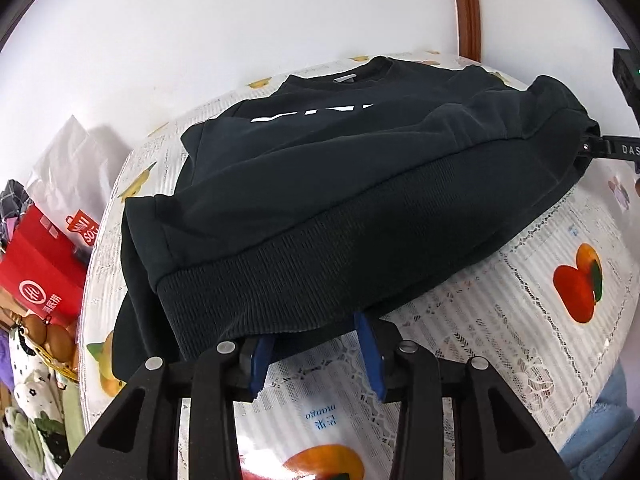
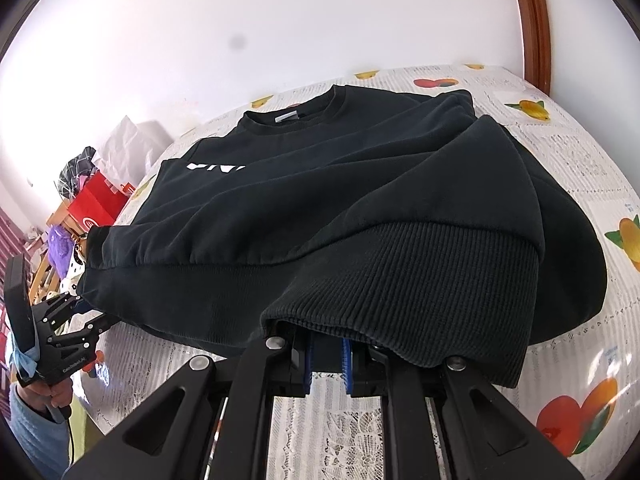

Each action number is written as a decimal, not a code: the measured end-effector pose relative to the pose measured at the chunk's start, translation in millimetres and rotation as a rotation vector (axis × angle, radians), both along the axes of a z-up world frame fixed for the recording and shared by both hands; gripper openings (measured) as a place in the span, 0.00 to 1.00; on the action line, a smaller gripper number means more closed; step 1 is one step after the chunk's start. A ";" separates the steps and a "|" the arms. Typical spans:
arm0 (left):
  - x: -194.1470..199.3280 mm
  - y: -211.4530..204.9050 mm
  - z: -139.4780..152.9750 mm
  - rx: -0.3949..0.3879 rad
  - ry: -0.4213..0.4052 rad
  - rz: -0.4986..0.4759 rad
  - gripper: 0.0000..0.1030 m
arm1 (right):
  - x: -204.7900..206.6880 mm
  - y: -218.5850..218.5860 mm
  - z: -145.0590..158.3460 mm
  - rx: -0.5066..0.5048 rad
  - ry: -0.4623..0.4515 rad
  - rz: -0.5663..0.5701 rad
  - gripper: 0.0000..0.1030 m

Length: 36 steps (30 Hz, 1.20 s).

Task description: Fold small clothes

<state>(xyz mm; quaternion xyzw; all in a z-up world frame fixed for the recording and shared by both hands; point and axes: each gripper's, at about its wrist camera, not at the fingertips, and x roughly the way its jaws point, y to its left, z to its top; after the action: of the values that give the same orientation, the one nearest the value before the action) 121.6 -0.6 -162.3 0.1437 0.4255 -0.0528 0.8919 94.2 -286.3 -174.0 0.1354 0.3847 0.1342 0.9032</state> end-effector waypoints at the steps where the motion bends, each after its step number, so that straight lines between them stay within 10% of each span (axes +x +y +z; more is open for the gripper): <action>1: 0.2 1.1 2.1 -0.002 -0.011 0.007 0.13 | 0.0 0.4 0.1 -0.002 0.000 0.001 0.12; 17: 23.7 25.2 66.0 -0.181 -0.128 0.046 0.06 | 19.7 1.2 39.9 0.011 -0.089 -0.006 0.07; 36: 146.2 45.3 53.6 -0.269 -0.069 0.101 0.11 | 142.2 -5.3 44.7 -0.105 -0.059 -0.103 0.08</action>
<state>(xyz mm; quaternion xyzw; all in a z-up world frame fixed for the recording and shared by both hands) 267.8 44.7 -108.8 0.0030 0.3904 -0.0592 0.9187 236.4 -291.5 -129.4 0.1036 0.3571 0.0712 0.9256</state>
